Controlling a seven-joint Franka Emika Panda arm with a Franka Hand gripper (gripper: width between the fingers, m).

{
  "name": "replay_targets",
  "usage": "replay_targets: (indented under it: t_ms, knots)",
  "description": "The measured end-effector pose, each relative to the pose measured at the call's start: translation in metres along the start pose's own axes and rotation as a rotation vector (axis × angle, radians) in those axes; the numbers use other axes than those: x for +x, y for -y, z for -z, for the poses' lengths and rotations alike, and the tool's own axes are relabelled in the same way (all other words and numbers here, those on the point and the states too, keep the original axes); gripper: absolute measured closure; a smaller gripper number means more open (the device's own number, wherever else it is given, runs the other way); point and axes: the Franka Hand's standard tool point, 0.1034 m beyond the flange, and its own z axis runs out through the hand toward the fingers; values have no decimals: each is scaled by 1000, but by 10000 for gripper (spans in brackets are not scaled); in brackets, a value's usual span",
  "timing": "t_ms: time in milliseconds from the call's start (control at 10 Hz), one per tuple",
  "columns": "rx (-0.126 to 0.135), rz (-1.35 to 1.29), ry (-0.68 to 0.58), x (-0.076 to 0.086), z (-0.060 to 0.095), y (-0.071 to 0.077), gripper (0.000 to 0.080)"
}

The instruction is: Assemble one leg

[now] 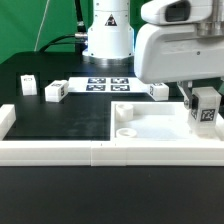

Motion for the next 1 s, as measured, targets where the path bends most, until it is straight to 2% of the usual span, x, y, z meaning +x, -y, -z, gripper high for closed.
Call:
replay_targets:
  t_ms: [200,800,1000]
  knots:
    - [1,-191,-5,0,0,0,506]
    - [-7,-990,-7,-6,-1,-1,505]
    - [-3,-1095,2,-7,-1,-1,505]
